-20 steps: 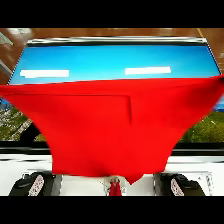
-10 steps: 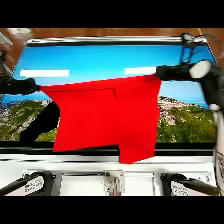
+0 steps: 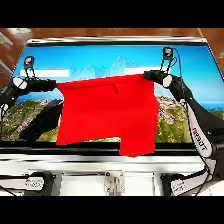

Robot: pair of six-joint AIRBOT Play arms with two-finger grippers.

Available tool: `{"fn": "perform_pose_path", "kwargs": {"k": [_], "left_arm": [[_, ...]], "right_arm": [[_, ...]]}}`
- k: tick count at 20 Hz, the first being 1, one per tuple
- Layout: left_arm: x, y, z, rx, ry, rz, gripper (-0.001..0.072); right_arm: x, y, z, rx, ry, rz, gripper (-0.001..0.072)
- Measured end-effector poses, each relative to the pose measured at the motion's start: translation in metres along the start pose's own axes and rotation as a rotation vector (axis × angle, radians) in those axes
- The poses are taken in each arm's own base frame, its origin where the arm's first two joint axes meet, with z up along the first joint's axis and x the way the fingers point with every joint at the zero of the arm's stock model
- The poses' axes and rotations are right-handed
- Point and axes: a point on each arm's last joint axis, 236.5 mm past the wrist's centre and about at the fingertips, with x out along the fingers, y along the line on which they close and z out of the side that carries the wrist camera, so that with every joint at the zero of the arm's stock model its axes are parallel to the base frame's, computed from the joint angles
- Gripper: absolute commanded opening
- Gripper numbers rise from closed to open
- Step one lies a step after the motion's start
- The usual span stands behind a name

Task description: Fold the shirts.

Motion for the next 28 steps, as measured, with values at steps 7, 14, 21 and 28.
{"fn": "perform_pose_path", "kwargs": {"k": [7,14,21,28], "left_arm": [[0.023,0.002,-0.031,-0.001,0.105,-0.013,0.0038],[0.022,-0.006,-0.099,-0.017,0.389,-0.070,0.0038],[0.008,-0.010,-0.108,-0.122,0.513,-0.080,0.0635],[-0.089,0.011,-0.104,-0.157,0.618,-0.114,0.0659]], "right_arm": [[0.007,-0.004,-0.029,-0.059,0.099,-0.009,0.0069],[-0.021,-0.011,-0.127,-0.111,0.529,-0.011,0.0069],[-0.039,-0.006,-0.112,-0.052,0.536,-0.023,0.0672],[-0.156,-0.078,-0.064,-0.054,0.607,-0.188,0.0672]]}}
